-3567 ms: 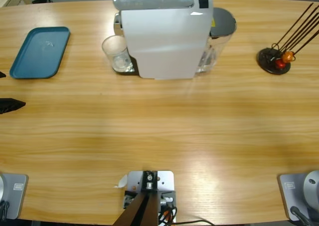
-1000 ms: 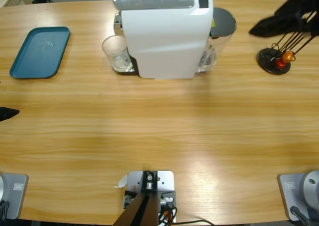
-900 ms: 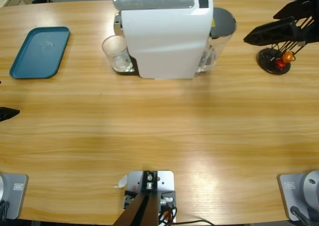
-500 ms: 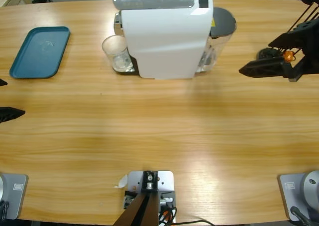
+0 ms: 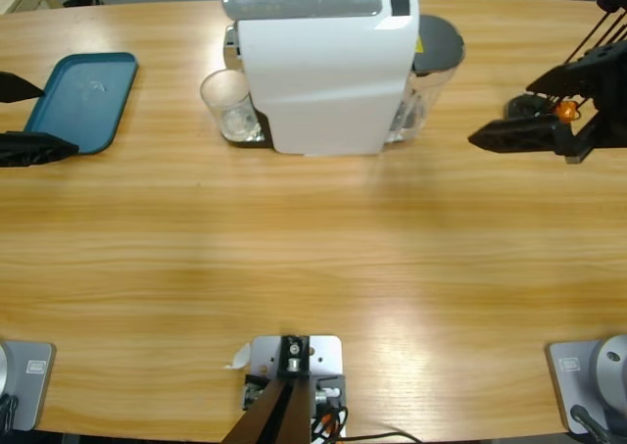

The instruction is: Pour coffee

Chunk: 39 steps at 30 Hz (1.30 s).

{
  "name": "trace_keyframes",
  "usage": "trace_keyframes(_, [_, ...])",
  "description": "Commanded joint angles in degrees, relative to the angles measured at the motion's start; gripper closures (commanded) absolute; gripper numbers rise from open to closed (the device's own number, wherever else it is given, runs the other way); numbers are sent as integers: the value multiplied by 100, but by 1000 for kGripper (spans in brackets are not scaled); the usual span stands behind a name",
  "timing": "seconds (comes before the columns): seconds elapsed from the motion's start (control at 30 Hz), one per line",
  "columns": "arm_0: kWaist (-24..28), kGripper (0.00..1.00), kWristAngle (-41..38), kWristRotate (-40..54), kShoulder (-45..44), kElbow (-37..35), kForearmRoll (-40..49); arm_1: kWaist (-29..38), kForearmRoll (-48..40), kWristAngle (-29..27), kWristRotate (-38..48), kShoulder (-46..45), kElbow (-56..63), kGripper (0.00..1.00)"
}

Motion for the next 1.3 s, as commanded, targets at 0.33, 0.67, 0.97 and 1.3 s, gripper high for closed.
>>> trace_keyframes(0.33, [43,0,-217,60,754,-492,-80,50,-255,-16,-67,-194,465,0])
trace_keyframes(0.67, [-104,0,-273,329,998,-496,-78,50,-287,-111,-67,-61,395,0])
trace_keyframes(0.97, [-201,0,-512,341,726,-496,77,50,-285,-157,-102,214,105,0])
trace_keyframes(1.3, [40,0,-215,227,453,-478,166,50,-631,-199,-146,600,3,0])
